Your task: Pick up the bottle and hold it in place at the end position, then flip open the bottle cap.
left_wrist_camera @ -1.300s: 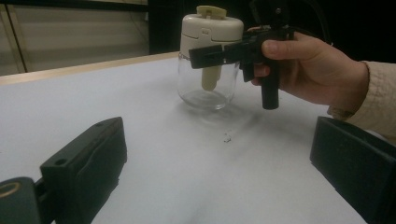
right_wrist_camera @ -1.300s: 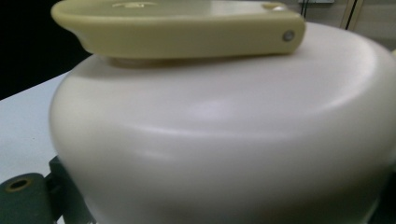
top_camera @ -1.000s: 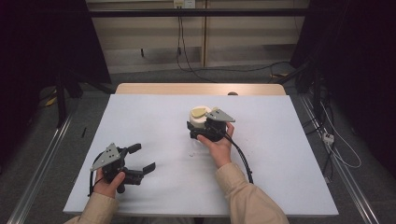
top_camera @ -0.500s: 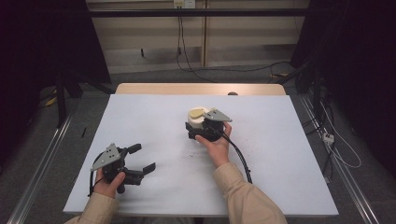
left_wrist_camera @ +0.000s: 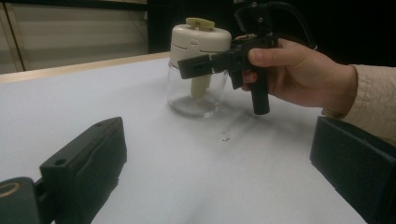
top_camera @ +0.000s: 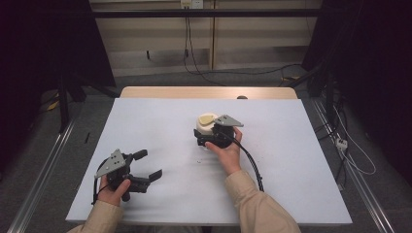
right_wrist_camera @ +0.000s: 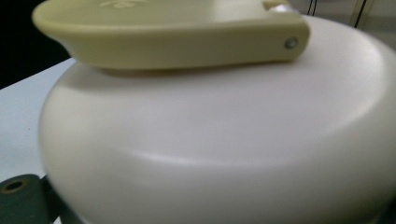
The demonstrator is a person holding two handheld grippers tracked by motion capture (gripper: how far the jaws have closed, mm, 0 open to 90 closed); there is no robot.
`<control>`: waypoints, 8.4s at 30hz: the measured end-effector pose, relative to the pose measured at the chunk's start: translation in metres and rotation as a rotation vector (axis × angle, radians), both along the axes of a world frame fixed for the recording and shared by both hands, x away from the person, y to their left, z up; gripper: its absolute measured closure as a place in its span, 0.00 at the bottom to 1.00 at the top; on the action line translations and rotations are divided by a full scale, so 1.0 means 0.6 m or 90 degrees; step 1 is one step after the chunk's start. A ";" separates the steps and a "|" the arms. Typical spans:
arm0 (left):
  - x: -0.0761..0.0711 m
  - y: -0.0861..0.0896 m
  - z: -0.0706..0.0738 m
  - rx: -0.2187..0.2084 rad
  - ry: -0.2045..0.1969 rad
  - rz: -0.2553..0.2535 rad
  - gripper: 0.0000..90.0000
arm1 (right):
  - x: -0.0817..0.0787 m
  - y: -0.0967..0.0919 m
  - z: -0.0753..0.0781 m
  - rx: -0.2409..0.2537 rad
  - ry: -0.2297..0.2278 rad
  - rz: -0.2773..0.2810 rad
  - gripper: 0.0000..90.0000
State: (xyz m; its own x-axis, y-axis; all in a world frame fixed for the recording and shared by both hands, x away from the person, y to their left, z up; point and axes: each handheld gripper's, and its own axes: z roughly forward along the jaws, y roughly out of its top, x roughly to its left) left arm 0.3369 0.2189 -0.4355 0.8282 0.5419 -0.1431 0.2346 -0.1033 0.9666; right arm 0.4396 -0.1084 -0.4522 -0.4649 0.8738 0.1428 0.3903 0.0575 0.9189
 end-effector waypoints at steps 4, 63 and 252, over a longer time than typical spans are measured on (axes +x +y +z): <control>0.000 -0.001 0.000 0.001 0.000 -0.002 0.04 | -0.004 0.000 0.000 -0.009 0.003 0.000 0.06; 0.000 -0.004 -0.001 0.005 0.005 -0.001 0.04 | -0.048 -0.018 0.009 -0.038 0.060 -0.001 0.08; 0.199 -0.252 0.141 0.206 0.077 -0.063 1.00 | -0.073 -0.065 0.110 -0.045 -0.028 0.070 1.00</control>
State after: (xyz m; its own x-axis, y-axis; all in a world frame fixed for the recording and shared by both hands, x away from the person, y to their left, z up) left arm 0.4561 0.0674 -0.3509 0.8663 0.4934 -0.0776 0.3195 -0.4279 0.8455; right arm 0.3955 -0.1476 -0.3860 -0.5634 0.8240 0.0596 0.3372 0.1635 0.9271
